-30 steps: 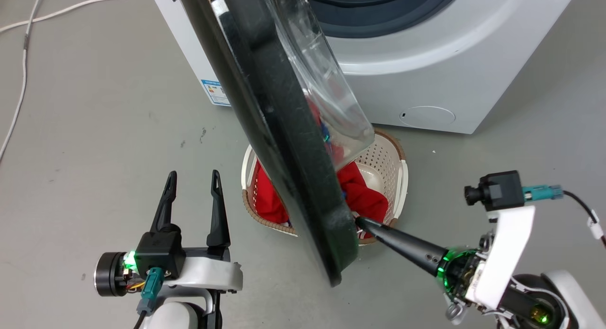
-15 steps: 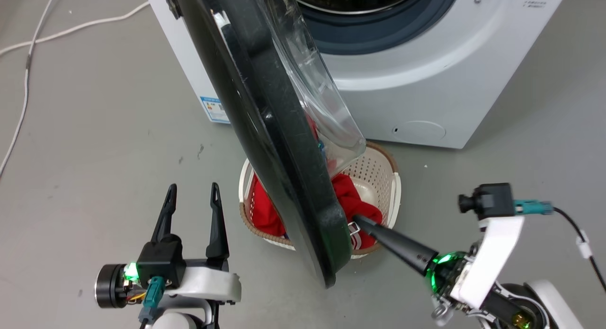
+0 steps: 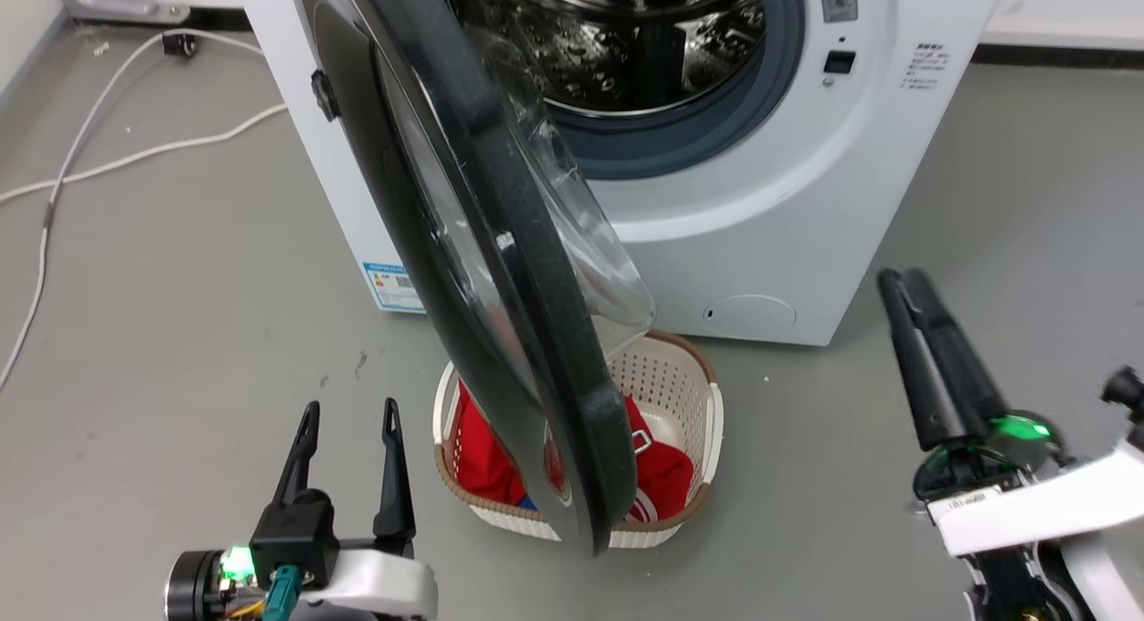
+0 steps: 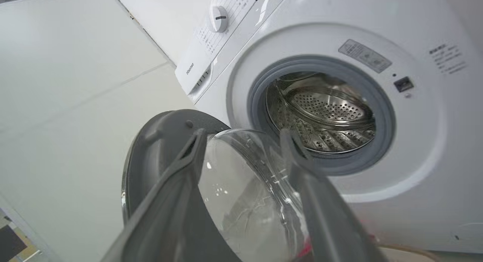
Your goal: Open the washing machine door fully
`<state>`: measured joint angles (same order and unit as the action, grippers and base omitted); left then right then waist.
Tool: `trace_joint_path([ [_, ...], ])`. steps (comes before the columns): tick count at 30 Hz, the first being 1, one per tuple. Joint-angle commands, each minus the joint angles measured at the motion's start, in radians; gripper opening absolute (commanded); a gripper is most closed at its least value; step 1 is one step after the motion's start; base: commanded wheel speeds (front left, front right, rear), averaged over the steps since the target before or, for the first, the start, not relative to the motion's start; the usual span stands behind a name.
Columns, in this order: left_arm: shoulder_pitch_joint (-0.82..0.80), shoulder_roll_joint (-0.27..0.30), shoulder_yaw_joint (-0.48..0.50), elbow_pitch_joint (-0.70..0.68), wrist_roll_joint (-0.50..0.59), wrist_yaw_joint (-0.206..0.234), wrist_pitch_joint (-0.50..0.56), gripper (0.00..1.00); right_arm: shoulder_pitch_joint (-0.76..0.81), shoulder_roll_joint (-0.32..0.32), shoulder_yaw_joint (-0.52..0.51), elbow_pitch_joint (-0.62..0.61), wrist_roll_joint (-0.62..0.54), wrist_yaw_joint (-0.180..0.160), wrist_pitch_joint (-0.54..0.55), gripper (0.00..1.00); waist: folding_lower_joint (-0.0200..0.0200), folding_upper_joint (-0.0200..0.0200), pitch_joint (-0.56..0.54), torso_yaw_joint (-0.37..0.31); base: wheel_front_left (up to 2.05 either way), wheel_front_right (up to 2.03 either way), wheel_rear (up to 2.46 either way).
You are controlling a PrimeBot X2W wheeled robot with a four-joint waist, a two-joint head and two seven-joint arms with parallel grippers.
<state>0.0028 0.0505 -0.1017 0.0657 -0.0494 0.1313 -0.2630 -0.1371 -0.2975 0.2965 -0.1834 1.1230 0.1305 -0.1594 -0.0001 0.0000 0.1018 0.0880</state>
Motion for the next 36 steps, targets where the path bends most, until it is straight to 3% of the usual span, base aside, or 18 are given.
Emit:
trace_joint_path([
  [1,0.018,0.000,0.004,0.000,0.003,-0.003,-0.003,1.00,0.023,-0.034,0.004,0.024,-0.065,0.000,-0.060,1.00,0.0001,0.0000,-0.021,-0.012,0.00,0.00,0.00],
  [5,0.038,0.000,0.013,-0.005,0.004,-0.003,-0.003,1.00,0.031,-0.041,-0.070,0.075,-0.312,0.000,-0.105,1.00,0.0001,0.0000,-0.044,-0.029,0.00,0.00,0.00],
  [9,0.053,0.000,0.017,-0.008,0.008,-0.003,-0.003,1.00,0.075,0.033,-0.164,0.052,-0.555,0.000,-0.105,1.00,0.0001,0.0000,-0.056,-0.042,0.00,0.00,0.00],
  [18,0.065,0.000,0.015,-0.006,0.011,-0.002,-0.003,1.00,0.184,0.152,-0.298,0.075,-0.883,0.000,-0.106,1.00,0.0001,0.0000,-0.076,-0.052,0.00,0.00,0.00],
  [25,0.070,0.000,0.012,-0.008,0.012,-0.004,-0.003,1.00,0.243,0.213,-0.347,0.127,-0.979,0.000,-0.106,1.00,0.0001,0.0000,-0.082,-0.052,0.00,0.00,0.00],
  [36,0.078,0.000,0.010,-0.005,0.008,0.000,-0.003,1.00,0.309,0.247,-0.359,0.112,-1.001,0.000,-0.106,1.00,0.0001,0.0000,-0.084,-0.051,0.00,0.00,0.00],
])
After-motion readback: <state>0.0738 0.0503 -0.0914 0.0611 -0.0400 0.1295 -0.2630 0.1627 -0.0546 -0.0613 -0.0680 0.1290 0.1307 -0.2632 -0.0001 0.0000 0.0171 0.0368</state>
